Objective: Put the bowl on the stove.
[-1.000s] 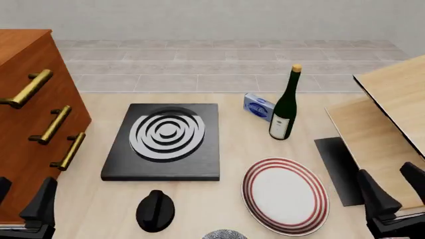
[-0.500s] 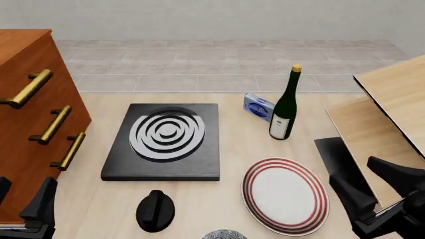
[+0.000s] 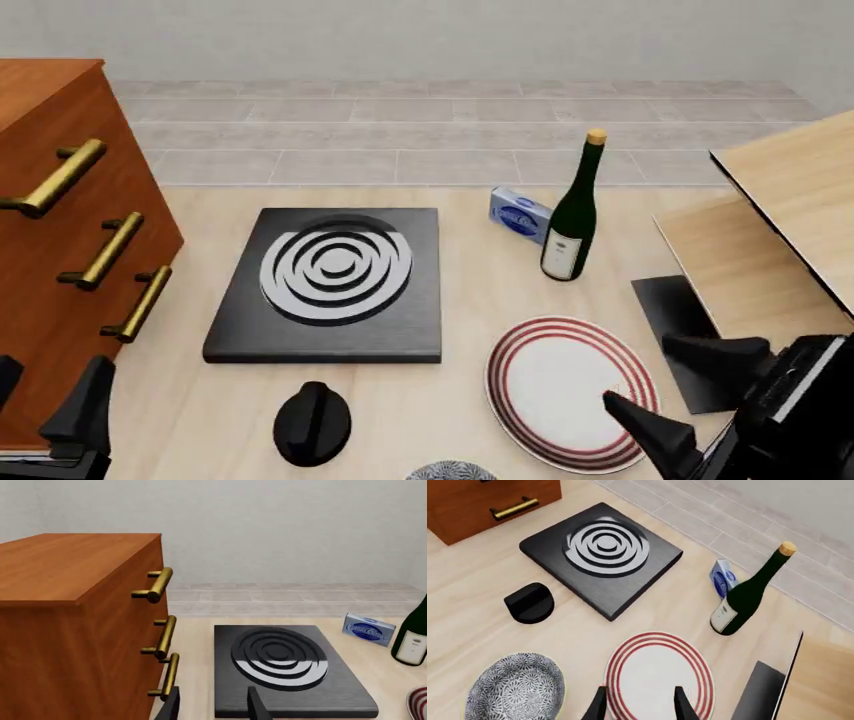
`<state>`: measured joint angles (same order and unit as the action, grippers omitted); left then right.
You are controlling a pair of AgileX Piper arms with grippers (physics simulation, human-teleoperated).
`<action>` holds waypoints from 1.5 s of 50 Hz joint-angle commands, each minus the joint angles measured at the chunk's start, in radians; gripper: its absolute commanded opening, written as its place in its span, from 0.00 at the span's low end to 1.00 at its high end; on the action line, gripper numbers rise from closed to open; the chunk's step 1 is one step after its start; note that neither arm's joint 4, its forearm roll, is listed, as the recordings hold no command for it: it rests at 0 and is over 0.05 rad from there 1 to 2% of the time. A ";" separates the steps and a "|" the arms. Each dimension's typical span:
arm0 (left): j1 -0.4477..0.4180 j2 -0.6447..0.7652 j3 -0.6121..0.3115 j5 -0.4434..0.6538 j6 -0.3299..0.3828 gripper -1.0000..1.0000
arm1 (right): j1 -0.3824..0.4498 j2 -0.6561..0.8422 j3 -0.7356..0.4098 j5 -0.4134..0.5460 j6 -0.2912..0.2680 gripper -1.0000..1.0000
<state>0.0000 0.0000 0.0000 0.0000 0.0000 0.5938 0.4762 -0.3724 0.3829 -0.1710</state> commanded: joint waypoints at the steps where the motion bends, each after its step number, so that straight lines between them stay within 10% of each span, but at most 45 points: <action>1: 0.000 0.000 0.000 0.000 0.000 1.00 | 0.126 0.126 -0.027 -0.030 0.018 1.00; 39: 0.000 0.000 0.000 0.000 0.000 1.00 | 0.425 0.518 -0.048 -0.296 0.125 1.00; 75: 0.000 0.000 0.000 0.000 0.000 1.00 | 0.426 0.646 0.020 -0.434 0.211 1.00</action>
<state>0.0000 0.0000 0.0000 0.0000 0.0000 1.0110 1.0786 -0.3698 -0.0093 0.0137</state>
